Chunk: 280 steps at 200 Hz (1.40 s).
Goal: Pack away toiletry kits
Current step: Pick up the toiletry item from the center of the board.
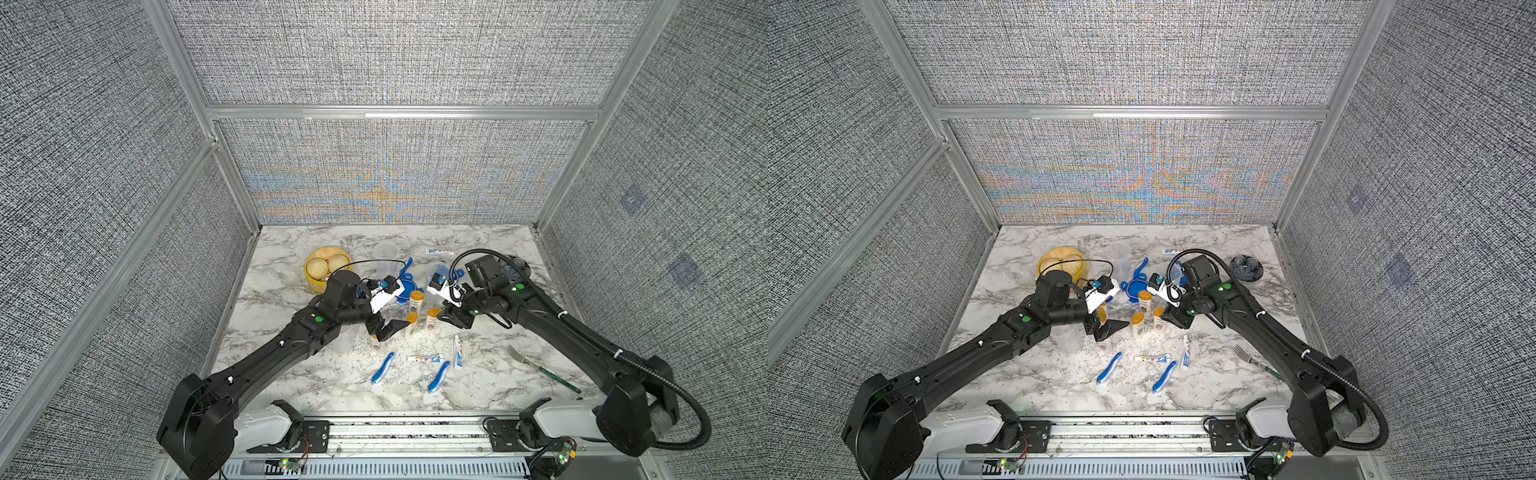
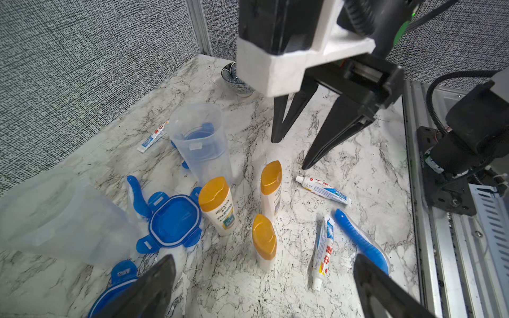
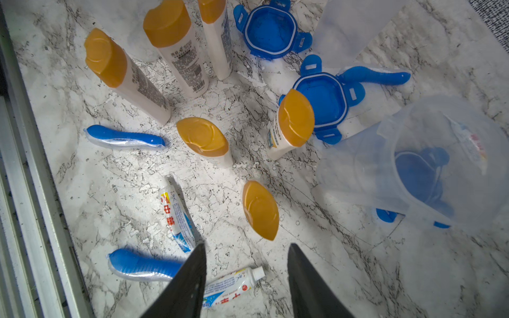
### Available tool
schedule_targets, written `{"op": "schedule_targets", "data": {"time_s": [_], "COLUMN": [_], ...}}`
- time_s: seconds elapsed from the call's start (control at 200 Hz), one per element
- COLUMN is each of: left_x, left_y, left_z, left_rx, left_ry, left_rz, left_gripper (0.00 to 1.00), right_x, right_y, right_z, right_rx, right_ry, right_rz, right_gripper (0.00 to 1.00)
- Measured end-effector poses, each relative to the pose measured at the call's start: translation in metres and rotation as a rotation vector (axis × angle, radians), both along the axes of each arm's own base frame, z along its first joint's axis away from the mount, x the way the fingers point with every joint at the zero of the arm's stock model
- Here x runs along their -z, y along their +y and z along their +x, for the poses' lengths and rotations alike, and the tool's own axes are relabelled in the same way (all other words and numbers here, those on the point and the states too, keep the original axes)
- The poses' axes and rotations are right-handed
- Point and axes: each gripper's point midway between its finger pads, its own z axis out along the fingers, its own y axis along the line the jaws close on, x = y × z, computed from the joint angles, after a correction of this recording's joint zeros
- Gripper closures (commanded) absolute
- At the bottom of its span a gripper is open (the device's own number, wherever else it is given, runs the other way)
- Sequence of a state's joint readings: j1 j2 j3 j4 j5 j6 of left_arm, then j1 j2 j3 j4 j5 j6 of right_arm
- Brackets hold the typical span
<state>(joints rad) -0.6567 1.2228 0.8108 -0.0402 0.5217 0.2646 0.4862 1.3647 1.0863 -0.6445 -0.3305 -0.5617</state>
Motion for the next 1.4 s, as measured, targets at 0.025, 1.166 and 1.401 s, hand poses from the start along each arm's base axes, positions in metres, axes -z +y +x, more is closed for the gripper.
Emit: {"op": "schedule_targets", "data": {"time_s": [0.025, 1.166, 1.401], "left_x": [0.000, 0.006, 0.007], "left_y": [0.000, 0.010, 0.011], "left_z": [0.000, 0.000, 0.001], "left_rx": [0.000, -0.037, -0.040], "left_ry": [0.000, -0.044, -0.048], "left_rz": [0.000, 0.017, 0.022], "left_gripper": [0.00, 0.00, 0.00], "right_x": [0.002, 0.044, 0.036], "right_y": [0.000, 0.017, 0.015], "right_z": [0.001, 0.024, 0.020], "right_rx": [-0.006, -0.122, -0.121], "right_ry": [0.002, 0.059, 0.055], "right_rz": [-0.004, -0.055, -0.053], "right_gripper": [0.48, 0.67, 0.83]}}
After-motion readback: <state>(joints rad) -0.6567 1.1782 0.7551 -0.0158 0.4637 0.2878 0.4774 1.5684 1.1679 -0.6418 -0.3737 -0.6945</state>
